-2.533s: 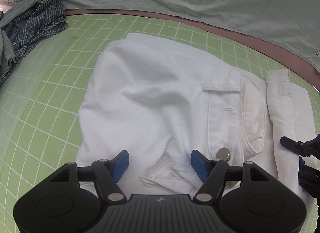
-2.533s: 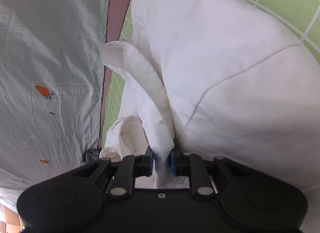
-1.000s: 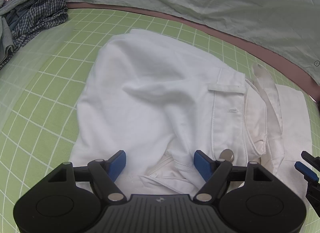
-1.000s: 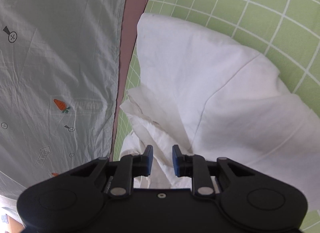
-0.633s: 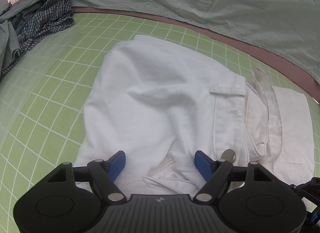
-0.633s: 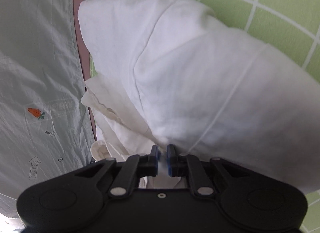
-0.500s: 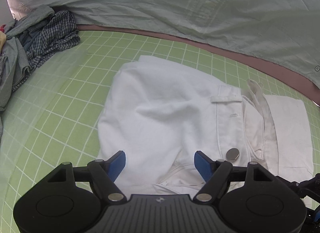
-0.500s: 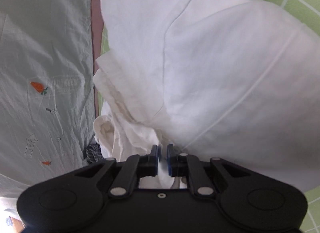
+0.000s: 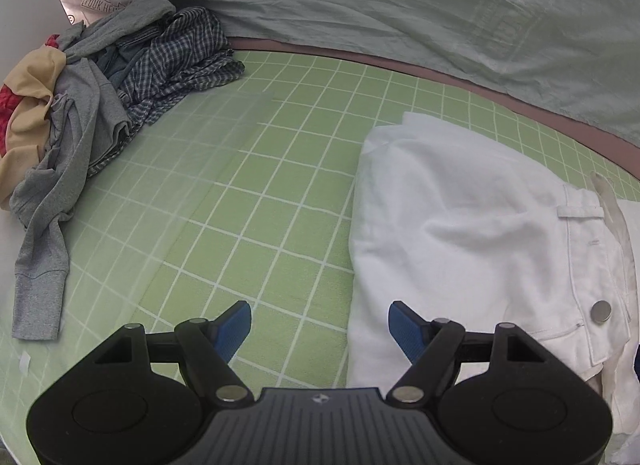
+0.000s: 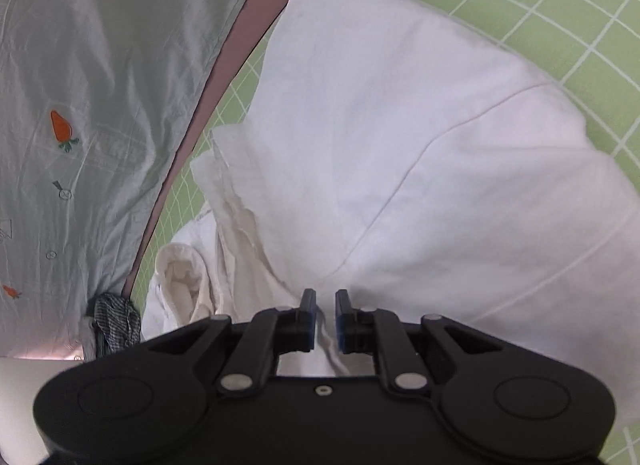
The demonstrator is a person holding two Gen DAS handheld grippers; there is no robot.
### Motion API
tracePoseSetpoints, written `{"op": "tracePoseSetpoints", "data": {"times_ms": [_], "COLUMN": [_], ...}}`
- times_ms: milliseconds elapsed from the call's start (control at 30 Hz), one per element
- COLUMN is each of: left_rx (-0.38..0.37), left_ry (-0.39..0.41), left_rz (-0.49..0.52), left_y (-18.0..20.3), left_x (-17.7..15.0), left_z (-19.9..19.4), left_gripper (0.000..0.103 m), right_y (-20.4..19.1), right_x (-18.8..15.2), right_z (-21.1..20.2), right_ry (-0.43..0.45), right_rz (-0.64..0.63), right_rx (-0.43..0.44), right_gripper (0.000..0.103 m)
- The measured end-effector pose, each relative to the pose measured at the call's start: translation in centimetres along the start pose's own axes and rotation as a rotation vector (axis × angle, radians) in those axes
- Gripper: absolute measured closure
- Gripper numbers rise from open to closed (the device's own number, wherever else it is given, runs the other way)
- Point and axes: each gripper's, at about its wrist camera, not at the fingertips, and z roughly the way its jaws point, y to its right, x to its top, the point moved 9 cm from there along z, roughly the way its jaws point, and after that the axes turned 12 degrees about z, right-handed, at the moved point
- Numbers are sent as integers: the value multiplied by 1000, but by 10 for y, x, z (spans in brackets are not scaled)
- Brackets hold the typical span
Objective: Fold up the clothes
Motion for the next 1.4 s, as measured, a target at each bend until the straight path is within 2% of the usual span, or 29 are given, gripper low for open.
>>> {"op": "tracePoseSetpoints", "data": {"times_ms": [67,133,200,233,267,300,367,467,567,667,833,900,1000,1033,1100,1133,1167,1200,1300,1400], "left_rx": [-23,-57,-83,-92,-100,-109,-136,-182,-269,-311,-332,-349,-347,-337,-316,-310,-316,-314,-291,-271], "left_ry": [-24,-31,-35,-35,-35,-35,-28,-10,23,24,-18,-18,-13,-10,-5,-1,7,14,38,74], "left_rz": [8,1,-10,-13,-16,-19,-40,-81,-120,-130,-99,-114,-115,-116,-124,-131,-131,-121,-76,-4], "left_y": [-3,-3,-3,-3,-3,-2,-3,-6,-6,0,20,26,32,32,33,33,35,36,40,50], "left_x": [-4,-5,-6,-5,-5,-4,-2,3,7,6,3,5,10,11,12,13,14,14,18,27], "left_z": [10,18,24,27,30,32,34,32,28,30,44,46,46,45,44,41,38,35,21,-2], "left_gripper": [26,26,23,23,22,22,22,22,21,19,19,15,17,20,48,56,77,85,94,97], "right_y": [-12,-23,-27,-29,-29,-29,-19,3,23,31,43,44,45,46,47,48,48,49,49,43], "right_x": [-15,-28,-27,-26,-21,-15,-3,13,23,27,33,33,33,33,32,32,32,32,35,31], "right_z": [6,6,-4,-10,-16,-22,-37,-52,-61,-62,-64,-66,-70,-72,-75,-77,-78,-80,-89,-102], "right_ry": [-6,-9,32,54,101,152,238,310,331,332,332,335,337,336,336,336,336,341,365,389], "right_rz": [-105,-206,-270,-301,-336,-370,-449,-517,-523,-495,-453,-454,-458,-458,-458,-458,-458,-455,-445,-473], "right_rx": [-31,-62,-99,-119,-162,-209,-329,-508,-570,-591,-620,-622,-618,-615,-610,-608,-605,-604,-610,-582], "right_gripper": [88,83,65,47,34,27,20,19,19,17,17,17,16,16,16,16,16,16,16,16]}}
